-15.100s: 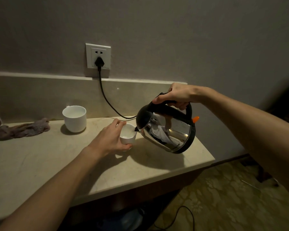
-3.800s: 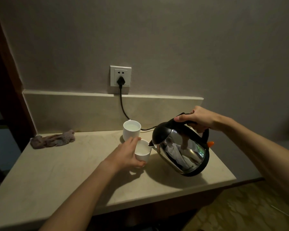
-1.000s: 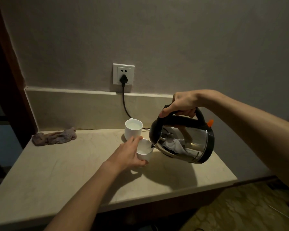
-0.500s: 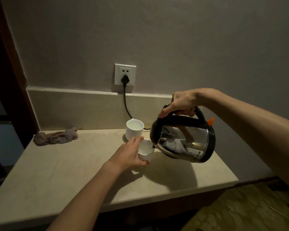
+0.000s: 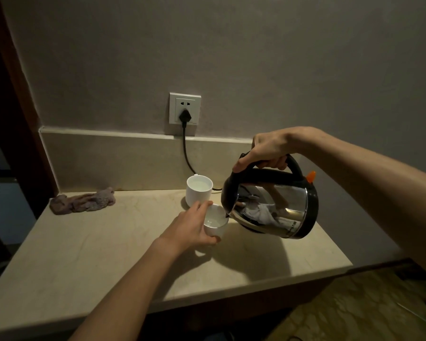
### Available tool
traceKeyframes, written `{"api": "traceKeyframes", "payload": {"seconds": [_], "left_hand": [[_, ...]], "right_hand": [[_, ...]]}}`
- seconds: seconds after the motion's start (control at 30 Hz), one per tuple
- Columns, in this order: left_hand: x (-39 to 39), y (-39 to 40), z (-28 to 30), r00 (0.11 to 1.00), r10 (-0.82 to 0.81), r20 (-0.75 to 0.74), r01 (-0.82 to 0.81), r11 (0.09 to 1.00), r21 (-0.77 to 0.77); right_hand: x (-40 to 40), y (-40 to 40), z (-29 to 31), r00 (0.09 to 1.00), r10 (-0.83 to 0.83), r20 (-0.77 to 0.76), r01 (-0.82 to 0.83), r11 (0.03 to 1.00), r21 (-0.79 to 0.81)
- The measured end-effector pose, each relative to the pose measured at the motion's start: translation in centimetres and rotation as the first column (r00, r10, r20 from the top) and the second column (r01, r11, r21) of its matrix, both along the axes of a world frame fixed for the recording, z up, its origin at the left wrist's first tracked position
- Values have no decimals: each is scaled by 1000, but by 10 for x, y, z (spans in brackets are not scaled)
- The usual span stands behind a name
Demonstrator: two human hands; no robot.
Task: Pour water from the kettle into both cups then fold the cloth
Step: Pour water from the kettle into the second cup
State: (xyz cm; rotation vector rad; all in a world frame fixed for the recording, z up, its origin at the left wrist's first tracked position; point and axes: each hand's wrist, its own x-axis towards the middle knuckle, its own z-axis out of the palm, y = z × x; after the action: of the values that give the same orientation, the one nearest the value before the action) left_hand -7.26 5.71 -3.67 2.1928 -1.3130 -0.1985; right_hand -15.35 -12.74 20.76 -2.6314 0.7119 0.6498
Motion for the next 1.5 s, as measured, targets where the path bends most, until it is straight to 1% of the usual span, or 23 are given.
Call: {"api": "traceKeyframes", "payload": {"seconds": [0.23, 0.93, 1.37, 1.5], "left_hand": [[0, 0, 1, 1000, -5, -2, 5, 1000, -5], [-1, 0, 1, 1000, 3, -15, -3, 1000, 1], [0, -1, -1, 1000, 14, 7, -14, 1000, -2], [0, -1, -1, 1000, 10, -10, -10, 1000, -3]], "right_hand": [[5, 5, 1, 1000, 18, -6, -18, 1000, -20], [10, 5, 1, 998, 34, -47, -35, 999, -17], [14, 13, 3, 997, 57, -59, -61, 995, -73], [16, 15, 3, 996, 69, -54, -74, 992, -99]]}}
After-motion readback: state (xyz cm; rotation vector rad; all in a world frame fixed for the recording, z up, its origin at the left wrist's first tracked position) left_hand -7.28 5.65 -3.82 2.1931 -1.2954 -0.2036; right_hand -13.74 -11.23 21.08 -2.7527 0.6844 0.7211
